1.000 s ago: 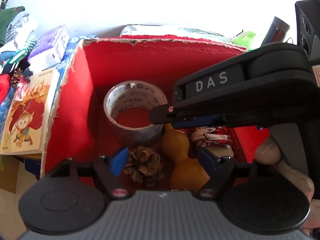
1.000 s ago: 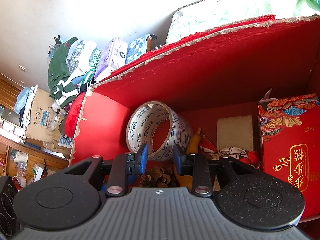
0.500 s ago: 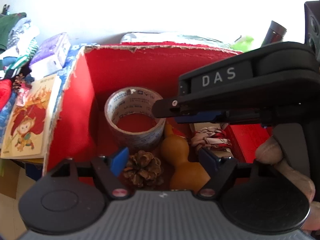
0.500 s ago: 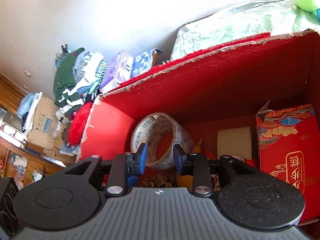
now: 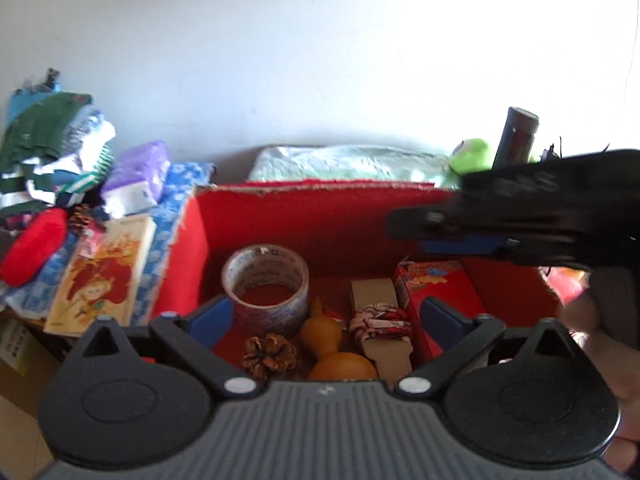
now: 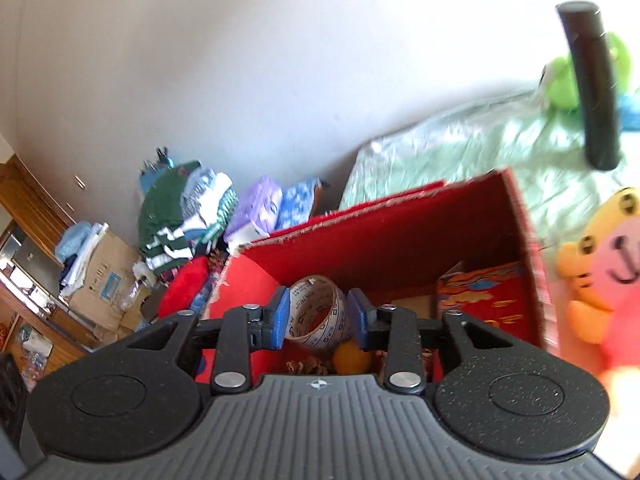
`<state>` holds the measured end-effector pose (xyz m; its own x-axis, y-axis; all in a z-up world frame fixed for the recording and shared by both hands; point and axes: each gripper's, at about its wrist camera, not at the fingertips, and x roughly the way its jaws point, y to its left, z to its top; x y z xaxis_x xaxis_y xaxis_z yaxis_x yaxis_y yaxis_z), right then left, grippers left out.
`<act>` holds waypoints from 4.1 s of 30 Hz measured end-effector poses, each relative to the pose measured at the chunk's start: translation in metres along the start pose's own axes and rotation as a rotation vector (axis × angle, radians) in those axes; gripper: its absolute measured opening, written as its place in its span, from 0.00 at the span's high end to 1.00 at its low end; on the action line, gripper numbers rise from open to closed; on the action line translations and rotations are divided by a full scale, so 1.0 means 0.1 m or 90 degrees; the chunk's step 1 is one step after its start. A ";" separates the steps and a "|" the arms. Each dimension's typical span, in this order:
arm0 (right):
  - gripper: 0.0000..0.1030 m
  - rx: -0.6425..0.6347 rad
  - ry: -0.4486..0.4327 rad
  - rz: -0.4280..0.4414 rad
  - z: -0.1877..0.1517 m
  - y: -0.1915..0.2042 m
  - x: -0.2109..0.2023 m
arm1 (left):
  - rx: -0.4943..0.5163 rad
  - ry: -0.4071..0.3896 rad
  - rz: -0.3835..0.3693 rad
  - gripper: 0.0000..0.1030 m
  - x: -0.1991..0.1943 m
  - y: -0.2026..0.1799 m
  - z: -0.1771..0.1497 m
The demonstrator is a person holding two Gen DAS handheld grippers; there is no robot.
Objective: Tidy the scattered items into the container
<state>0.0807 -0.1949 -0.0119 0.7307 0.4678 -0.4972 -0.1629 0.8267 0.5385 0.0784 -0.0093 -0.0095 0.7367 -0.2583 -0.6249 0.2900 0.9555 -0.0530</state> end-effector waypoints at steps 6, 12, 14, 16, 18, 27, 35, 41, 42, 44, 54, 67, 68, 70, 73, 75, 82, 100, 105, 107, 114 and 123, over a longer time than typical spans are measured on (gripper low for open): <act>0.48 -0.091 -0.033 -0.034 -0.19 0.06 -0.40 | 0.017 -0.004 0.042 0.03 -0.31 -0.19 -0.13; 0.48 -0.108 0.007 -0.046 -0.46 -0.05 -0.63 | 0.013 0.050 0.087 0.03 -0.38 -0.35 -0.33; 0.40 -0.123 0.021 -0.063 -0.58 -0.09 -0.67 | -0.001 0.062 0.105 0.03 -0.40 -0.36 -0.40; 0.34 -0.133 0.044 -0.089 -0.70 -0.15 -0.65 | -0.009 0.082 0.125 0.03 -0.39 -0.36 -0.46; 0.34 -0.143 0.071 -0.115 -0.83 -0.20 -0.61 | -0.020 0.113 0.141 0.03 -0.34 -0.36 -0.53; 0.34 -0.071 0.135 -0.228 -1.13 -0.18 -0.51 | -0.026 0.220 0.143 0.03 -0.14 -0.34 -0.69; 0.27 -0.062 0.157 -0.302 -1.35 0.04 -0.40 | 0.001 0.245 0.115 0.02 -0.10 -0.19 -0.68; 0.27 -0.049 0.148 -0.330 -1.42 0.18 -0.37 | 0.009 0.279 0.078 0.02 -0.04 -0.07 -0.73; 0.26 -0.046 0.146 -0.331 -1.42 0.21 -0.37 | 0.007 0.283 0.075 0.02 -0.04 -0.04 -0.73; 0.26 -0.049 0.144 -0.341 -1.43 0.25 -0.36 | 0.003 0.287 0.071 0.02 -0.03 0.02 -0.74; 0.26 -0.046 0.153 -0.354 -1.44 0.43 -0.21 | -0.008 0.291 0.070 0.02 -0.03 0.25 -0.76; 0.26 -0.075 0.156 -0.323 -1.33 0.57 -0.12 | -0.024 0.261 0.098 0.02 -0.08 0.41 -0.64; 0.26 -0.077 0.156 -0.324 -1.30 0.57 -0.12 | -0.028 0.259 0.098 0.02 -0.08 0.41 -0.62; 0.26 -0.074 0.154 -0.319 -1.23 0.56 -0.14 | -0.028 0.253 0.101 0.02 -0.09 0.39 -0.56; 0.25 -0.084 0.152 -0.310 -1.14 0.59 -0.16 | -0.020 0.242 0.106 0.02 -0.10 0.34 -0.47; 0.25 -0.095 0.149 -0.309 -1.08 0.61 -0.19 | -0.029 0.243 0.096 0.02 -0.10 0.34 -0.40; 0.25 -0.078 0.130 -0.301 -0.91 0.59 -0.29 | -0.028 0.236 0.094 0.02 -0.10 0.27 -0.23; 0.25 -0.083 0.071 -0.283 -0.46 0.72 -0.43 | 0.001 0.168 0.090 0.01 -0.21 0.14 0.22; 0.25 -0.089 0.036 -0.283 -0.24 0.75 -0.46 | 0.007 0.142 0.093 0.01 -0.24 0.12 0.40; 0.25 -0.089 0.028 -0.284 -0.16 0.75 -0.45 | 0.011 0.134 0.095 0.01 -0.25 0.12 0.47; 0.25 -0.079 -0.012 -0.295 0.07 0.76 -0.39 | 0.003 0.108 0.114 0.01 -0.23 0.19 0.73; 0.25 -0.052 -0.003 -0.294 0.03 0.68 -0.25 | -0.017 0.147 0.096 0.01 -0.03 0.15 0.63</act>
<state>0.0531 -0.1515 0.0390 0.7423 0.0433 -0.6687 0.1284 0.9702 0.2055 0.1191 -0.0029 0.0403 0.6112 -0.0770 -0.7878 0.1689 0.9850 0.0348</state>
